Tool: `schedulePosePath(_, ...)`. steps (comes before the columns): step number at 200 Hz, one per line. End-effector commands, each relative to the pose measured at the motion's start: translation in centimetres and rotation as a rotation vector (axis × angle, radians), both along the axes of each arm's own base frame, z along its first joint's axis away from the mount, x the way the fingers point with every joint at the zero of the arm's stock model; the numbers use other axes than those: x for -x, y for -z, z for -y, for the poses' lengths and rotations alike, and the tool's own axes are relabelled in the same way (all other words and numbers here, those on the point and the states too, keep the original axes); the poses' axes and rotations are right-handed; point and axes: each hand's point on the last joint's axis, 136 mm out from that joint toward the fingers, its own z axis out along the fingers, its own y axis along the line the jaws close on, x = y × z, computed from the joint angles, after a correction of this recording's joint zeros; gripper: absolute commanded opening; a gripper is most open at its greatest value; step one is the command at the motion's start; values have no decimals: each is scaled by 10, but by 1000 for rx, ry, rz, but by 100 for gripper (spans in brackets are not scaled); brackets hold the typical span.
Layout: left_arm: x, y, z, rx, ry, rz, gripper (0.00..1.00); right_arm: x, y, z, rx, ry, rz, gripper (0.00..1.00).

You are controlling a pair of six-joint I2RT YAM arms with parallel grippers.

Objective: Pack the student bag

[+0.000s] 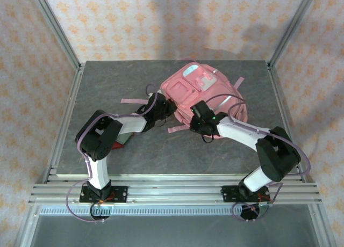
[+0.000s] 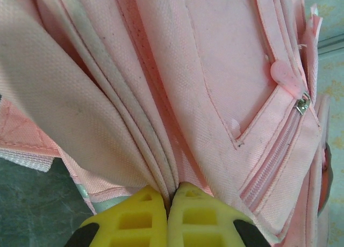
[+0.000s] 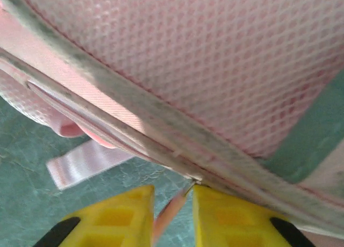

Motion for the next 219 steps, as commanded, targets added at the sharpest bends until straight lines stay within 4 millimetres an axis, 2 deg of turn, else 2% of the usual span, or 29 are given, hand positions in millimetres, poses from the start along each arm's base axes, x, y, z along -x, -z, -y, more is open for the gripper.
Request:
schedulePosePath(1,19,-16,33,77,126,22,0,-7,-8,-4,-31,43,51,29)
schedulePosePath(52,19,-15,33,75,124,22,0,1,-8,5,20,82,57,29)
schedulePosePath(69,20,-16,33,82,124,23,0,7,-15,7,2,101,81,35)
schedulePosePath(90,21,-16,33,87,127,22,0,17,-22,14,-24,132,112,37)
schedulePosePath(131,21,-19,34,89,132,26,0,33,1,26,6,151,88,35)
schedulePosePath(165,21,-21,34,95,130,26,0,23,2,28,16,182,147,43)
schedulePosePath(197,22,-20,35,109,133,19,0,5,-3,20,27,189,196,43)
schedulePosePath(219,22,-19,35,115,131,15,0,-5,0,14,50,190,191,42)
